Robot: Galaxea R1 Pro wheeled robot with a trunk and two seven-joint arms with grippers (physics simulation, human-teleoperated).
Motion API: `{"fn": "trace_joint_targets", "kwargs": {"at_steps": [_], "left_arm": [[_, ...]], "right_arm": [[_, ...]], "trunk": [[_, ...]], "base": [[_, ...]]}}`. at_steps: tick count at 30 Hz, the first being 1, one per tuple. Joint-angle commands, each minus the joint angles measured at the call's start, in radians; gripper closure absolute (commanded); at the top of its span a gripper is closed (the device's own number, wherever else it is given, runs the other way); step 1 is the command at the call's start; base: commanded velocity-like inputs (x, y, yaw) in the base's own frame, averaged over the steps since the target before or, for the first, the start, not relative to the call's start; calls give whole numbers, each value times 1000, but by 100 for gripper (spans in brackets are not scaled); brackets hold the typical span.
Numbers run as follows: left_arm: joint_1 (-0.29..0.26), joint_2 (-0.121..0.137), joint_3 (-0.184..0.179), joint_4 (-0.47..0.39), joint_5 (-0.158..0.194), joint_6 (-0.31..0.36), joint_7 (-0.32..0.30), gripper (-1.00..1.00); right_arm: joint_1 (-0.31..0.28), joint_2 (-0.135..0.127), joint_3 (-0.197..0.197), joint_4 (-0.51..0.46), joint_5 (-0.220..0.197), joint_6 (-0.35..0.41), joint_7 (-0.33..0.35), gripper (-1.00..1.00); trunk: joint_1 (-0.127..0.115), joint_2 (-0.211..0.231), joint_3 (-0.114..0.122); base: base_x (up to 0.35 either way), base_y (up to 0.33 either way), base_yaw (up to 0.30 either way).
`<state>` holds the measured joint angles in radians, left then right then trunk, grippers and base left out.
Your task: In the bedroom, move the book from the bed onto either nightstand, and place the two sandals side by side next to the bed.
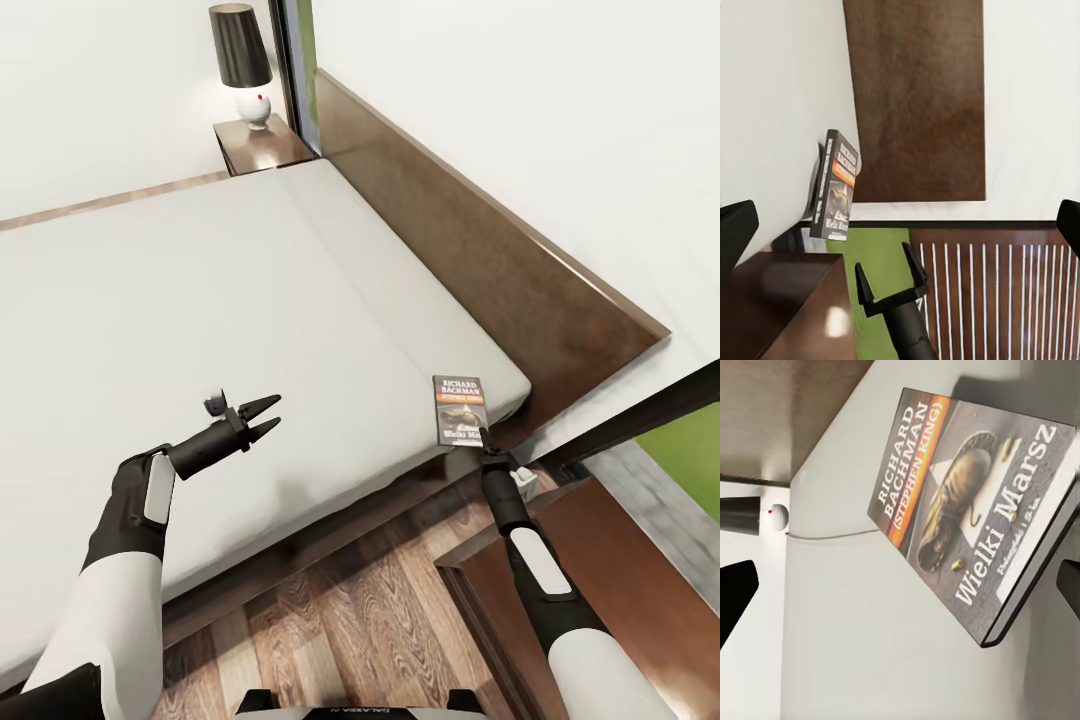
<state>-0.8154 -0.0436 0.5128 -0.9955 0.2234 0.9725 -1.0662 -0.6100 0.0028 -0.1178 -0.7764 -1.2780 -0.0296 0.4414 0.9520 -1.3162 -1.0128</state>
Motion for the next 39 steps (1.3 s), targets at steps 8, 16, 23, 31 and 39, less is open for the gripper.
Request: {"fn": "trace_joint_targets", "kwargs": {"at_steps": [8,16,23,31,39], "left_arm": [[-1,-1,2,0,-1,5,-3,-100],[-1,-1,3,0,-1,5,-3,-100],[-1,-1,2,-1,-1,5,-4,-100],[-1,-1,4,0,-1,6,-5,-100],[-1,-1,4,0,0,6,-6,-100]], "right_arm": [[0,0,0,1,-9,0,5,-100],[0,0,0,2,-9,0,5,-100],[0,0,0,2,-9,0,5,-100],[0,0,0,2,-9,0,5,-100],[0,0,0,2,-9,0,5,-100]], "trunk": [[31,-57,-26],[31,-57,-26],[58,-106,-48],[69,-127,-57],[69,-127,-57]], "base": [[0,0,0],[0,0,0],[0,0,0],[0,0,0],[0,0,0]]}}
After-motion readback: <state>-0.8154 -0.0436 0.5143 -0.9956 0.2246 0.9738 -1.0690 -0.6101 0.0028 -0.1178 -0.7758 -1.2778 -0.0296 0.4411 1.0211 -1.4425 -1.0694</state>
